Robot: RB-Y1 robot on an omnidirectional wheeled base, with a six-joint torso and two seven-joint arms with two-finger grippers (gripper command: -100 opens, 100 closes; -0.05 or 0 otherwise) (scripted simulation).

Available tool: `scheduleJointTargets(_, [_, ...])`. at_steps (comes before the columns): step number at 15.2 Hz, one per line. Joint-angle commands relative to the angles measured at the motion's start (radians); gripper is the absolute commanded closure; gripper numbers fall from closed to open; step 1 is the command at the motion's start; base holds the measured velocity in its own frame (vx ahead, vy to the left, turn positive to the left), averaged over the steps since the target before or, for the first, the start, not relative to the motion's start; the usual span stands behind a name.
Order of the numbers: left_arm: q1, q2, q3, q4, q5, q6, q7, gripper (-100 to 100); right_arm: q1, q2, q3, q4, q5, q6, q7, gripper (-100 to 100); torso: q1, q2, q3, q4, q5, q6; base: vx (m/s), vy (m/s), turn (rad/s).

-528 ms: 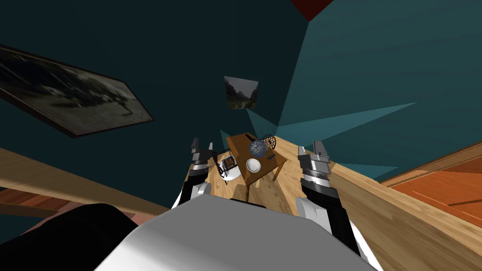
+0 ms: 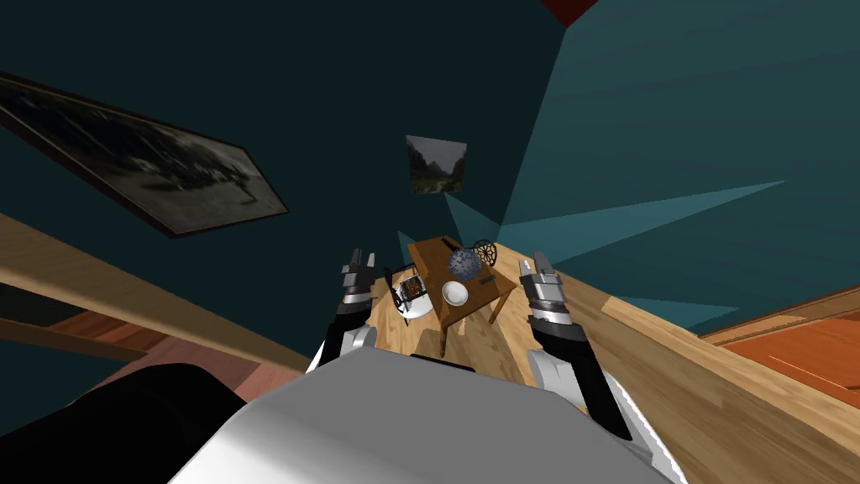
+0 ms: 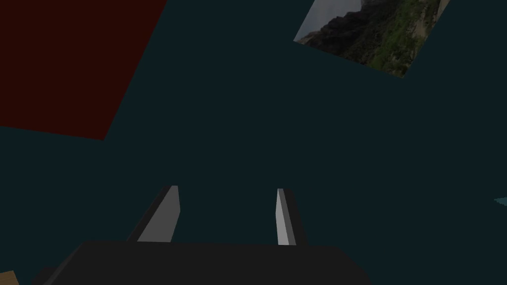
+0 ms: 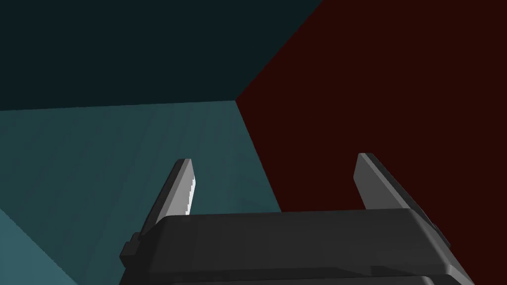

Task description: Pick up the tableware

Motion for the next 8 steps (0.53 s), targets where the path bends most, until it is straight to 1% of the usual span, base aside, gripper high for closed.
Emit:
scheduleJointTargets(1, [0.0,0.0,0.0,0.0,0.0,0.0,0.0,0,-0.013,-0.028,0.006,0.016,0.007,0.003,0.013,-100,0.0,0.0,0.0,0.0,0.0,0.0,-0.053,-0.001,0.095])
scheduleJointTargets(3, [0.0,0.0,0.0,0.0,0.0,0.0,0.0,0,-0.047,-0.083,0.03,0.069,0.031,0.005,0.049,-100,0.0,0.0,0.0,0.0,0.0,0.0,-0.06,0.007,0.159])
scheduleJointTargets(4, [0.0,0.0,0.0,0.0,0.0,0.0,0.0,0,-0.047,-0.089,0.03,0.069,0.031,0.005,0.049,-100,0.0,0.0,0.0,0.0,0.0,0.0,-0.065,0.008,0.13])
scheduleJointTargets(6, [0.0,0.0,0.0,0.0,0.0,0.0,0.0,0,-0.083,-0.146,0.057,0.126,0.061,0.009,0.09,-100,0.001,0.0,0.0,0.0,0.0,0.0,-0.069,0.017,0.164])
scheduleJointTargets(7, [0.0,0.0,0.0,0.0,0.0,0.0,0.0,0,-0.083,-0.151,0.057,0.133,0.061,0.009,0.09,-100,0.001,0.001,0.0,0.0,0.0,0.0,-0.066,0.024,0.145])
scheduleJointTargets(8, [0.0,0.0,0.0,0.0,0.0,0.0,0.0,0,-0.101,-0.183,0.073,0.158,0.078,0.011,0.112,-100,0.001,0.001,0.0,0.0,0.0,0.0,-0.058,0.032,0.144])
